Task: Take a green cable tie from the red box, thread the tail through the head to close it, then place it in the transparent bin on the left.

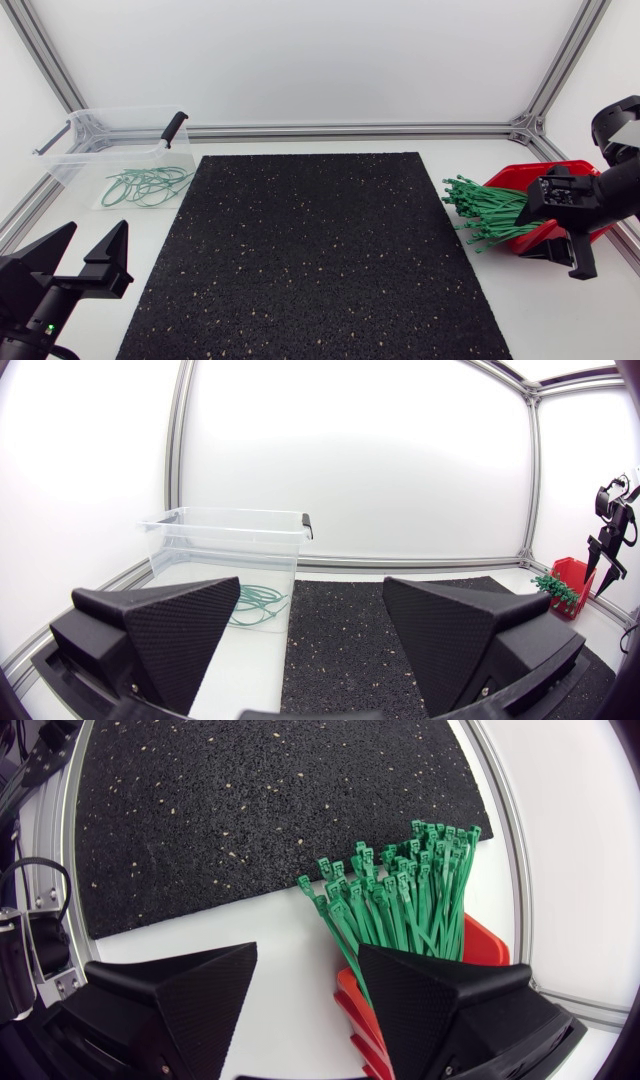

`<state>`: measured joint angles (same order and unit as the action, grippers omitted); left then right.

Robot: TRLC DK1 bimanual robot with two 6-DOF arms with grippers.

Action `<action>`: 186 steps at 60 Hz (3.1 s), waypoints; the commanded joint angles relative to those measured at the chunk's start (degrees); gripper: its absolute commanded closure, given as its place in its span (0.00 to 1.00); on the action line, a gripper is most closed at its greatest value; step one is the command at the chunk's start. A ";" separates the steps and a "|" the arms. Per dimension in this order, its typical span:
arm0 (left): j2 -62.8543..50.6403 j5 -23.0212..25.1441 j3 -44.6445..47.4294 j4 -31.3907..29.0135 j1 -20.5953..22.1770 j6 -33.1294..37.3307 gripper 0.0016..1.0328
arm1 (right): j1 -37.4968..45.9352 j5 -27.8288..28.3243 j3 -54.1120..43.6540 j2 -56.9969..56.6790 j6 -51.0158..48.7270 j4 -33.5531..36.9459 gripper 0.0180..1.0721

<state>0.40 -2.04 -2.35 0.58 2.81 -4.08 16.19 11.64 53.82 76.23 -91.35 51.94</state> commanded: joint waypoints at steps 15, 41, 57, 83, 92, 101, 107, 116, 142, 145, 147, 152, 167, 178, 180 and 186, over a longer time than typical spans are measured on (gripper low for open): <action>0.30 -0.51 2.26 -0.67 0.36 -0.76 0.04 | -0.98 -3.20 -6.19 2.08 -3.75 -8.96 0.50; 0.21 -0.51 2.26 -0.75 0.36 -0.76 0.04 | -3.97 -4.87 -9.09 2.35 -3.04 -15.64 0.58; 0.21 -0.42 2.26 -0.75 0.36 -0.76 0.04 | -4.50 -5.13 -9.53 2.00 -2.87 -17.49 0.74; 0.21 -0.33 2.26 -0.75 0.36 -0.76 0.04 | -4.32 -5.05 -9.61 0.68 -3.66 -16.70 0.93; 0.21 -0.33 2.26 -0.75 0.44 -0.76 0.04 | -4.41 -5.05 -10.14 -1.17 -4.01 -16.61 0.95; 0.21 -0.15 2.26 -0.84 0.36 -0.76 0.04 | -4.41 -4.70 -10.40 -5.12 -4.54 -15.38 0.95; 0.21 -0.15 2.26 -0.84 0.36 -0.76 0.04 | -4.41 -3.90 -9.44 -7.50 -4.54 -13.53 0.95; 0.21 -0.07 2.26 -0.93 0.36 -0.76 0.04 | -4.41 -4.78 -10.93 -8.11 -5.06 -14.68 0.94; 0.21 -0.07 2.26 -1.02 0.36 -0.76 0.04 | -4.50 -5.75 -13.74 -6.18 -5.06 -19.25 0.69; 0.21 -0.07 2.26 -1.02 0.36 -0.76 0.04 | -4.50 -5.84 -14.10 -6.00 -5.06 -19.78 0.69; 0.21 -0.07 2.26 -1.02 0.36 -0.76 0.04 | -4.50 -5.84 -14.10 -5.83 -5.06 -20.04 0.69; 0.21 -0.07 2.26 -1.02 0.36 -0.76 0.04 | -4.50 -5.84 -14.18 -5.03 -5.15 -21.18 0.69; 0.12 -0.07 2.26 -1.02 0.27 -0.76 0.04 | -4.50 -5.84 -14.45 -2.49 -5.06 -23.47 0.69; 0.12 -0.07 2.26 -1.02 0.36 -0.76 0.04 | -4.50 -5.93 -14.80 -1.61 -5.06 -24.35 0.70; 0.12 -0.07 2.26 -1.02 0.36 -0.76 0.04 | -4.50 -5.93 -14.80 -1.43 -5.06 -24.35 0.73; 0.12 -0.07 2.26 -1.02 0.36 -0.76 0.04 | -4.50 -6.01 -15.24 -1.26 -5.15 -24.78 0.78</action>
<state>0.38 -1.98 -2.35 0.51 2.81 -4.08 12.03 6.02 40.16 74.00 -94.80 27.99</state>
